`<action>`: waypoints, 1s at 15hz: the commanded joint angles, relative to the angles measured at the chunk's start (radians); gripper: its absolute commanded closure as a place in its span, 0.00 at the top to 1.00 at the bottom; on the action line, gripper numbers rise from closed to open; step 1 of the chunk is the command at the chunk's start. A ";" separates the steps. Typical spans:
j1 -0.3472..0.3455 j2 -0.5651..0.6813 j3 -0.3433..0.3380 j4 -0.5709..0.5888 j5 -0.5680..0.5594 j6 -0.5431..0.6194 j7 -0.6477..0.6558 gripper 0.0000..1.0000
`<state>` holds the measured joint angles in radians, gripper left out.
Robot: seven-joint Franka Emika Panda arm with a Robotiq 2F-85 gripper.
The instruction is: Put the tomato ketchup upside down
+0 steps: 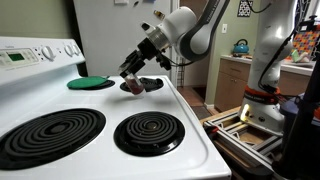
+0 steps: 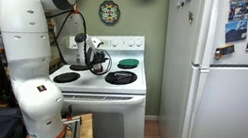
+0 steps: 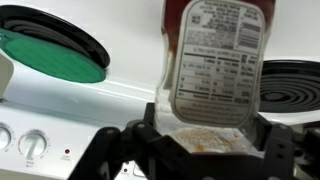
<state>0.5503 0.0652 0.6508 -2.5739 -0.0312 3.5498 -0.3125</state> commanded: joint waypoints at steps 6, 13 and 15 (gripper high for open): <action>-0.020 0.029 0.000 -0.020 -0.072 0.097 0.046 0.81; -0.019 0.134 -0.009 -0.002 -0.107 0.437 -0.024 0.56; 0.000 0.171 -0.034 0.003 -0.134 0.518 -0.022 0.56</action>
<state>0.5300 0.1702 0.6477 -2.5904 -0.1108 3.9580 -0.3204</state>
